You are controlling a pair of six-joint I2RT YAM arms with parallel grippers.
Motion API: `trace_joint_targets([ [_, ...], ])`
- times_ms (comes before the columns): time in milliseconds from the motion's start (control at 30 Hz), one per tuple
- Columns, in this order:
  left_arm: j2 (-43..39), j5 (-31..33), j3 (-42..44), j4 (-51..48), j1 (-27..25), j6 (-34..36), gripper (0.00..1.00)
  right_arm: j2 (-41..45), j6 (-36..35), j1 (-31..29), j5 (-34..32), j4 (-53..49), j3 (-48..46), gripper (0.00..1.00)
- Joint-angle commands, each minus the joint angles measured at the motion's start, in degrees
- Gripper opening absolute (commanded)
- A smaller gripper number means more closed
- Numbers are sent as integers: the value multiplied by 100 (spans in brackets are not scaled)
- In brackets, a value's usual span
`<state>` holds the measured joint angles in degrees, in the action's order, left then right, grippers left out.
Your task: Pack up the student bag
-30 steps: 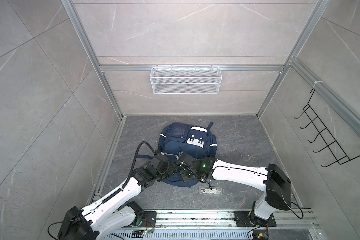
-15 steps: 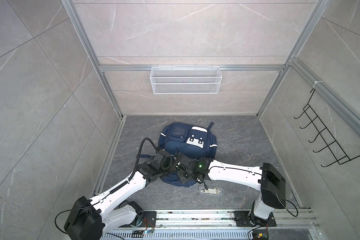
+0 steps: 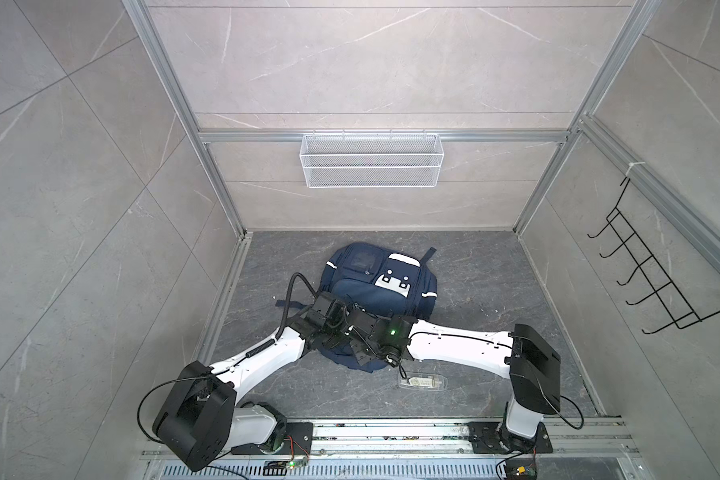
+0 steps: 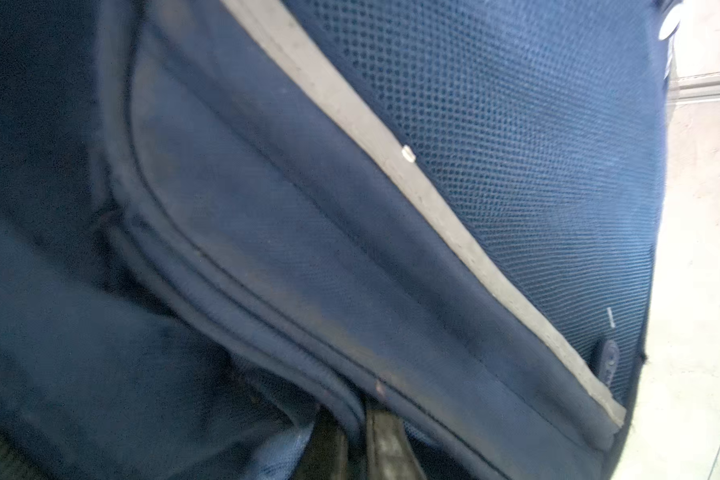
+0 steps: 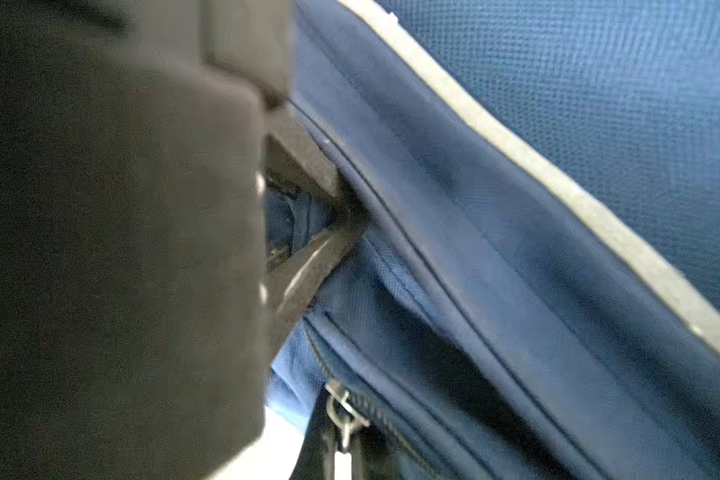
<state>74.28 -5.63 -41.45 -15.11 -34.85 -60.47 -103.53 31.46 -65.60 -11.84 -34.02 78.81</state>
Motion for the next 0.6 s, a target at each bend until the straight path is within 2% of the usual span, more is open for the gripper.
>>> trace_joint_targets([
  [0,-91,115,-286,226,42,429,0,439,-402,-268,-1,5,-27,0],
  [133,-364,-148,-381,-152,419,694,0,716,-354,-204,-290,-154,-350,0],
  [300,-1011,-168,-371,-817,1119,1100,0,1324,-329,72,-470,-162,-997,0],
  [433,-1077,-418,-271,-881,1600,1251,0,1863,-340,606,-142,-65,-1537,0],
  [567,-945,-419,-290,-851,1700,1299,0,2097,-436,1065,112,-79,-1736,0],
])
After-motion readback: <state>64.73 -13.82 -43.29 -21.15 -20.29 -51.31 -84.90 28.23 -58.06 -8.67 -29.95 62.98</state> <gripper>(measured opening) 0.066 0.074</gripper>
